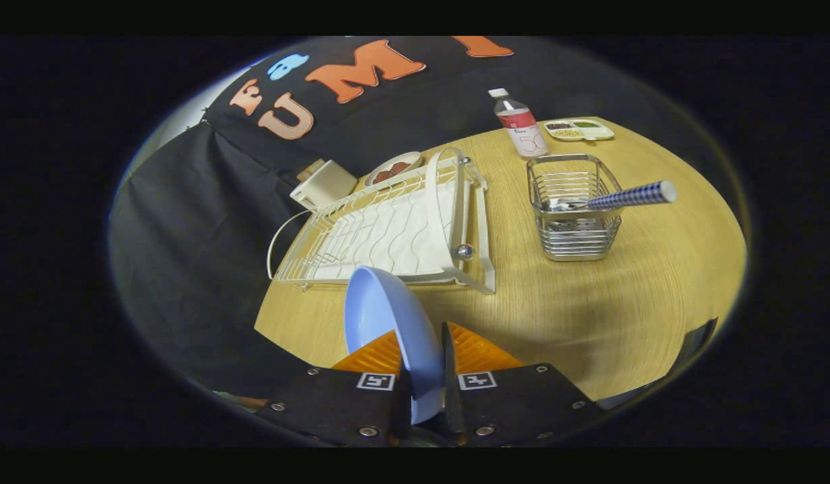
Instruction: Take the plate from the dish rack, then take the spoon from the basket and place it into the plate.
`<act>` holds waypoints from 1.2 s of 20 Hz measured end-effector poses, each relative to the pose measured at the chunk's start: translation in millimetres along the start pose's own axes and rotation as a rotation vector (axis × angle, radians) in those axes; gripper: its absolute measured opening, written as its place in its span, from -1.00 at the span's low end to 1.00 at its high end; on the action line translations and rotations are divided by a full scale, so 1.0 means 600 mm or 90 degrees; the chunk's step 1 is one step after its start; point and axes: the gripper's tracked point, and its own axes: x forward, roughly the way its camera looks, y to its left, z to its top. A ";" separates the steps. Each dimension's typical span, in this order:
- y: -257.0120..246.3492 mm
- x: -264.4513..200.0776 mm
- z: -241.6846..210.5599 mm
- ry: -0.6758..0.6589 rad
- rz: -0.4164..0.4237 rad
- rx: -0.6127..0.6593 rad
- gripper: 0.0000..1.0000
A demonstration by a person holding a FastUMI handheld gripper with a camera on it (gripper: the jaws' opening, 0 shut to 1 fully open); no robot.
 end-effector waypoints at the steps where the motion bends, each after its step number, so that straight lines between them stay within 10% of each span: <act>1: -0.007 0.005 -0.002 -0.003 -0.003 0.009 -0.60; 13: -0.049 0.057 -0.038 -0.030 -0.016 0.081 -0.52; 24: -0.145 -0.006 0.063 -0.236 -0.216 -0.096 0.53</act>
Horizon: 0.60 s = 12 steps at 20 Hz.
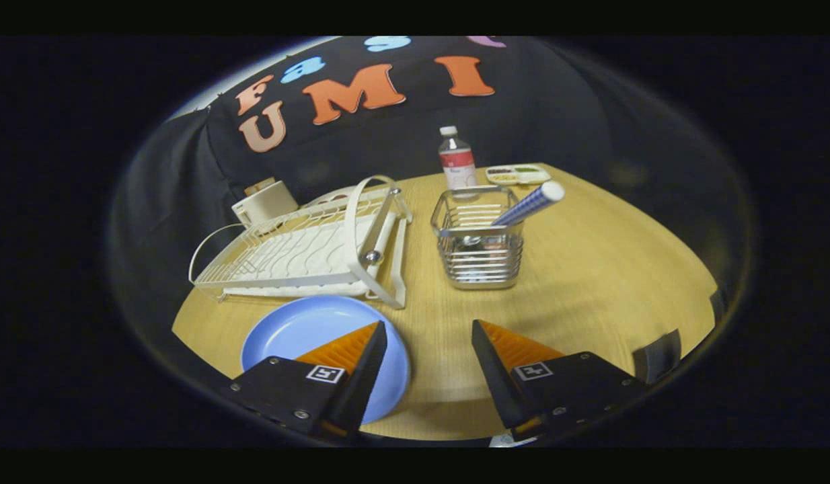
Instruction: Take the plate from the dish rack, then take the spoon from the basket and place it into the plate.
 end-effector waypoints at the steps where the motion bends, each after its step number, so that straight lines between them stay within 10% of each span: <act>1: -0.019 -0.001 0.023 -0.040 -0.025 -0.011 0.54; 7: -0.063 0.002 0.139 -0.228 -0.079 -0.049 0.51; 12: -0.080 0.022 0.146 -0.244 -0.108 -0.029 -0.29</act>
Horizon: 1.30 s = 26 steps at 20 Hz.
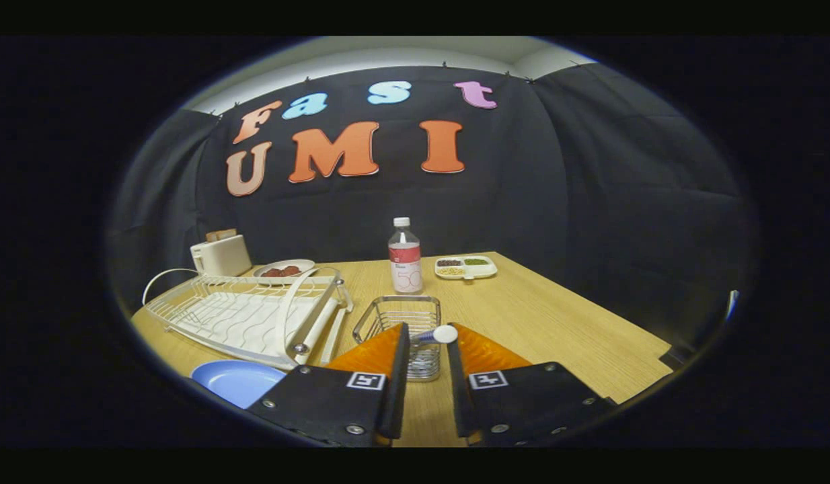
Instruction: Take the plate from the dish rack, then take the spoon from the basket and place it into the plate.
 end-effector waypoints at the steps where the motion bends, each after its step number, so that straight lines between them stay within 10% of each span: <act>1: 0.016 -0.003 0.005 -0.004 0.024 0.022 -0.52; 4: 0.018 -0.007 0.022 -0.009 0.030 0.026 -0.78; 16: 0.053 -0.161 0.147 -0.077 0.130 0.014 -0.78; 26: 0.200 -0.198 0.038 -0.009 0.317 0.027 -0.78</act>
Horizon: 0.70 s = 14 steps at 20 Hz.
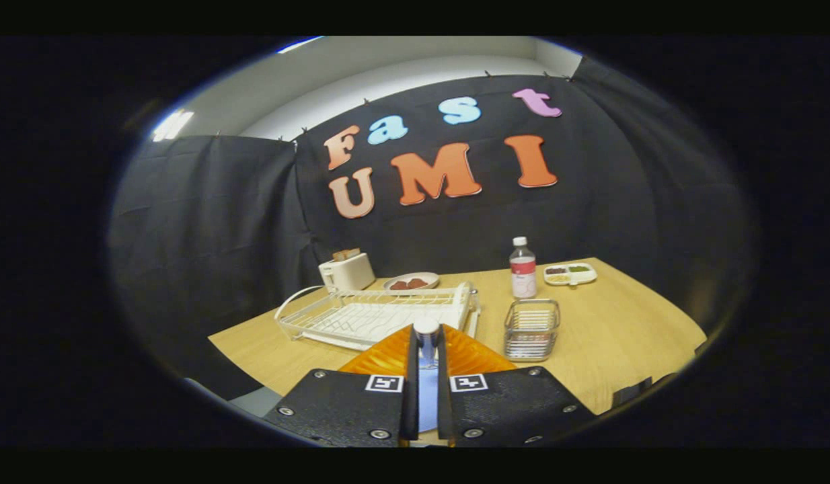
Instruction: Take the plate from the dish rack, then take the spoon from the basket and place it into the plate.
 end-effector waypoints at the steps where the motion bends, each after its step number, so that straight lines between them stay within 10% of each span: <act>1: 0.014 0.011 -0.012 0.007 0.016 -0.003 -0.78; 14: -0.012 0.014 -0.099 0.042 0.045 0.055 -0.52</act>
